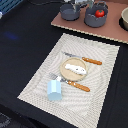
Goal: Interact with the objects in diverse but meaningful ways.
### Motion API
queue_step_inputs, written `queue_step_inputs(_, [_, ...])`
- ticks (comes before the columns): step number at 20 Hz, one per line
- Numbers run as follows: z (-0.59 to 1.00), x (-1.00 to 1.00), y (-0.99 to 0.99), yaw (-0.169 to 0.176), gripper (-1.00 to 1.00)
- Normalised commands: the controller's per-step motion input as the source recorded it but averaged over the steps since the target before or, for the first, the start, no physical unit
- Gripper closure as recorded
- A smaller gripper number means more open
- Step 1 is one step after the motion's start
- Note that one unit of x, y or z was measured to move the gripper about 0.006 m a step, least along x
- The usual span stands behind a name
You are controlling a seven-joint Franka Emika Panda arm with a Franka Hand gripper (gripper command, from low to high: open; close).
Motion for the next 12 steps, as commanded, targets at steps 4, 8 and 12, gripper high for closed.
queue_step_inputs(4, [-0.04,0.39,0.16,-0.021,-1.0])
queue_step_inputs(8, [-0.12,0.34,0.2,-0.003,-1.0])
queue_step_inputs(12, [-0.22,0.2,0.23,0.0,-1.0])
